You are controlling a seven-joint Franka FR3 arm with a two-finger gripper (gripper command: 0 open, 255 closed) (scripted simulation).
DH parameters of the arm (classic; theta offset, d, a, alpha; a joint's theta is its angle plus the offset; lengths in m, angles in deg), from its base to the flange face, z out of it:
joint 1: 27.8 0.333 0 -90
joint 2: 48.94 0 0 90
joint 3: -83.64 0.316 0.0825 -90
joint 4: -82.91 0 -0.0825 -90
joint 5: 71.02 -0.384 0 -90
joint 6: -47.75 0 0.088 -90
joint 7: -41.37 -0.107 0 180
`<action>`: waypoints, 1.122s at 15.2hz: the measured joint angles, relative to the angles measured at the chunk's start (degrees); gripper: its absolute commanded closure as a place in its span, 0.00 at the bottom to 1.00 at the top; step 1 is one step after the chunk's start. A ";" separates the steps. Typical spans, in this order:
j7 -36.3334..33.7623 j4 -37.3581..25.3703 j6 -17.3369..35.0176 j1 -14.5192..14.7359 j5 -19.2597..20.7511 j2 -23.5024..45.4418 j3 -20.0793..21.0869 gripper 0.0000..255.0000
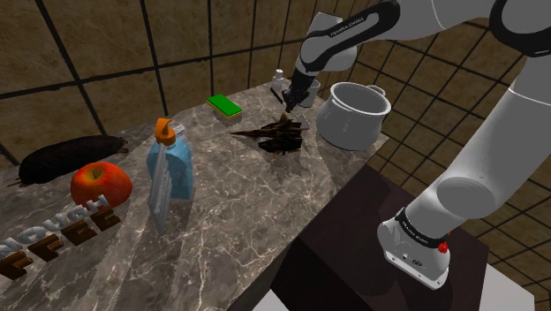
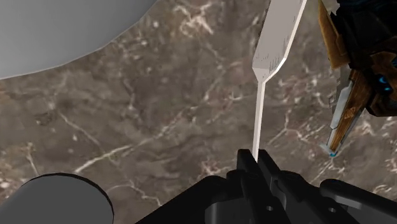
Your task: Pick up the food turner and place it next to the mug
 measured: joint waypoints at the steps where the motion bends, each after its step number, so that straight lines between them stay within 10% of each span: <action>1: 0.00 0.00 0.00 0.00 0.00 0.00 0.00 0.00; 17: -0.31 -1.62 -6.51 -0.43 0.52 -4.85 -0.39 0.00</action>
